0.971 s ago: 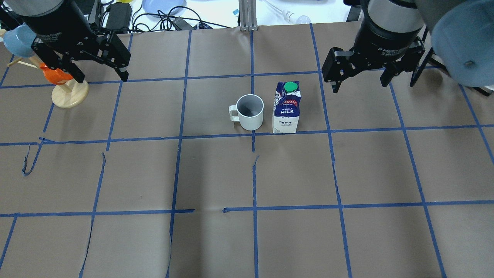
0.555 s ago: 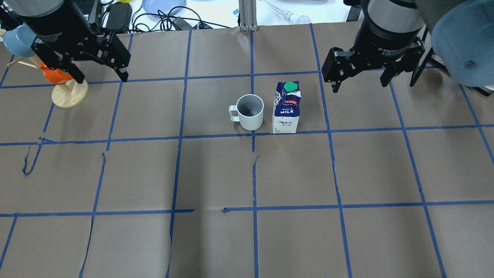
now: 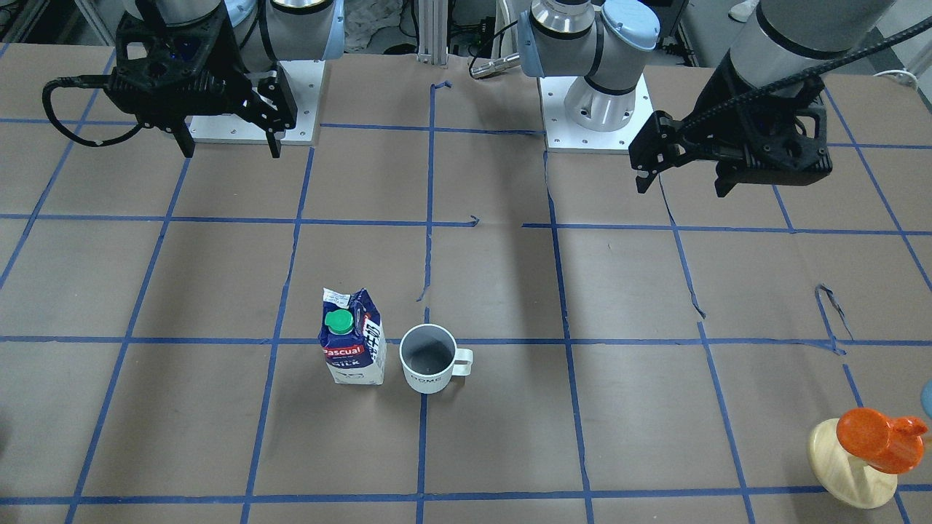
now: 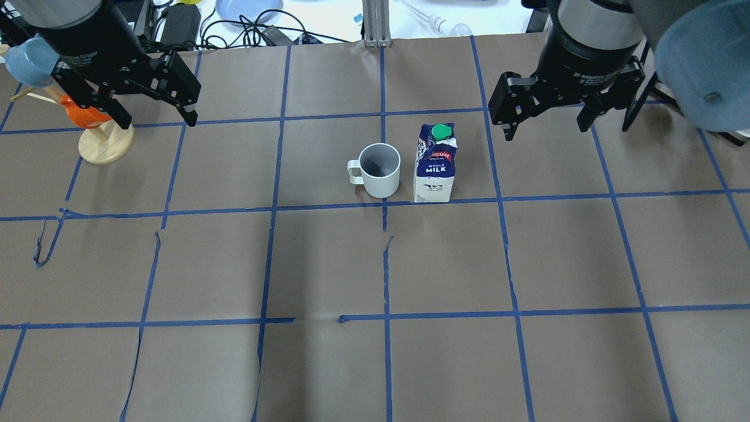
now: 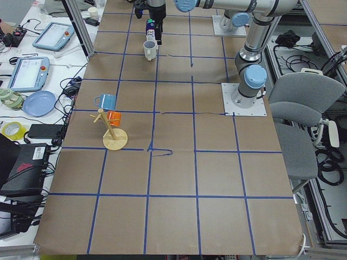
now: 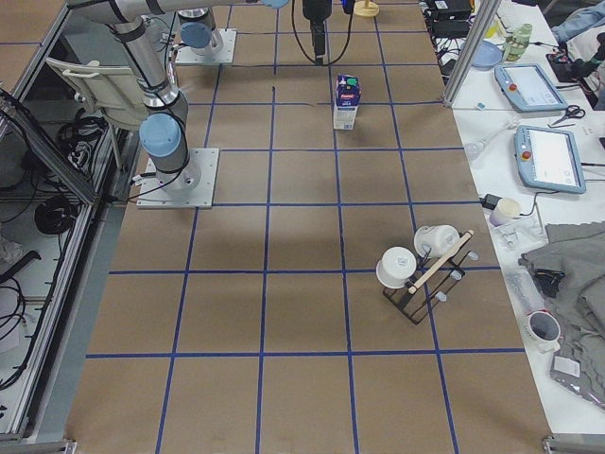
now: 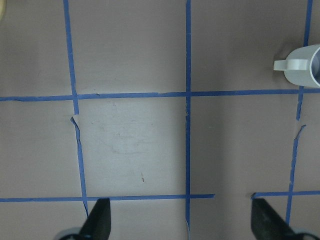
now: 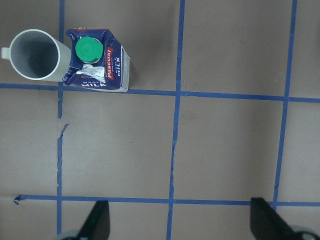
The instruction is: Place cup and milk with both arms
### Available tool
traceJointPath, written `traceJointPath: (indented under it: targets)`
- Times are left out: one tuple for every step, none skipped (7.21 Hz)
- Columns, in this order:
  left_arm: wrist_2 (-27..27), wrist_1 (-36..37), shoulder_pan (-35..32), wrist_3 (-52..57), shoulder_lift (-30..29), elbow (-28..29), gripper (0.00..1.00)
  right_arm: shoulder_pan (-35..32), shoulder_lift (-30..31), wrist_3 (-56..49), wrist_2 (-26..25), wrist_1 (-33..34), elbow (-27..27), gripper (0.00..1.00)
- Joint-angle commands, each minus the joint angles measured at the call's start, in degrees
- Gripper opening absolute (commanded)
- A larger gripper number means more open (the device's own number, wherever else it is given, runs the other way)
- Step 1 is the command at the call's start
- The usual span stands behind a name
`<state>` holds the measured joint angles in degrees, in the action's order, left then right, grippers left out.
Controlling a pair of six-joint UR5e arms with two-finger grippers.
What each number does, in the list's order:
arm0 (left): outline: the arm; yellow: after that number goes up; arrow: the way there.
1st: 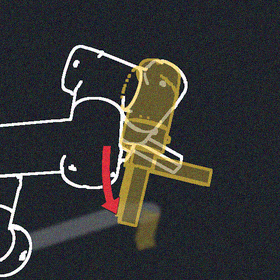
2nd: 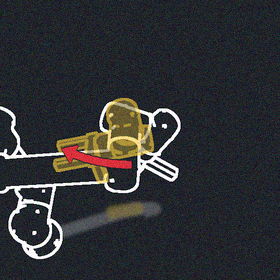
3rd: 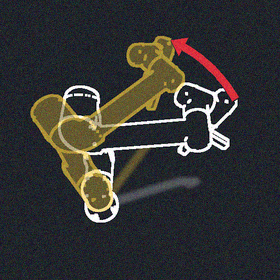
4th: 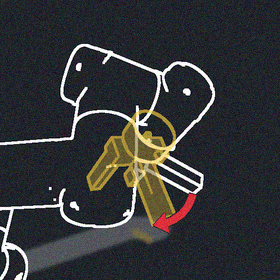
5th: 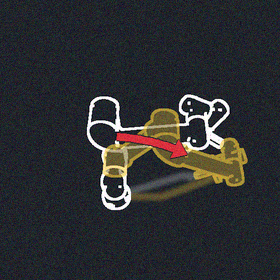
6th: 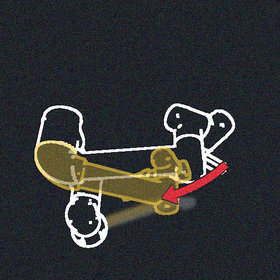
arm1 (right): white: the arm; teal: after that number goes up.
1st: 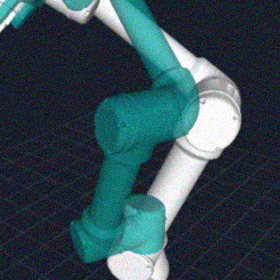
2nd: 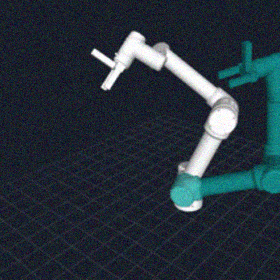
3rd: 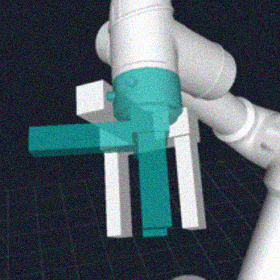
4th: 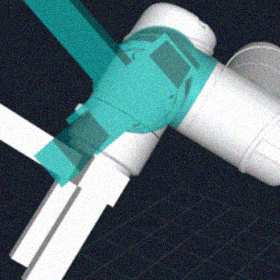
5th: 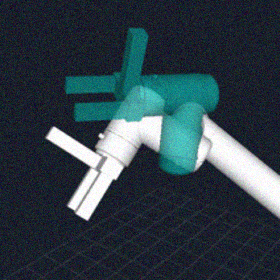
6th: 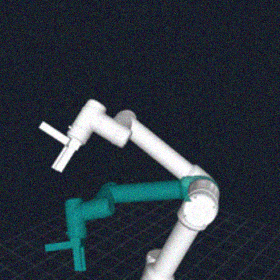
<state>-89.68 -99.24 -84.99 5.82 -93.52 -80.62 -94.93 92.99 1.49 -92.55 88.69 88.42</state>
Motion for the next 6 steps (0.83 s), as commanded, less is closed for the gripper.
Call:
traceJointPath:
  targets:
    - [0.29, 0.01, 0.00, 0.07, 0.01, -0.15, 1.00, 0.01, 0.00, 0.00, 0.00, -0.01, 0.00, 1.00]
    - [0.29, 0.10, 0.09, -0.02, -0.08, -0.15, 1.00, 0.01, 0.00, 0.00, 0.00, -0.01, 0.00, 1.00]
    - [0.29, 0.10, 0.00, -0.02, -0.17, -0.07, 1.00, 0.01, 0.00, -0.09, 0.00, -0.01, 0.00, 1.00]
    - [0.21, 0.19, 0.00, -0.02, -0.43, -0.07, 1.00, 0.01, 0.00, -0.09, 0.00, 0.08, 0.00, 1.00]
    - [0.29, 0.27, 0.00, -0.02, -0.52, -0.07, 1.00, 0.01, 0.00, -0.09, 0.00, -0.01, 0.00, 1.00]
    - [0.38, 0.28, 0.00, -0.11, -0.43, -0.07, 1.00, 0.01, 0.00, 0.00, 0.00, -0.01, 0.00, 1.00]
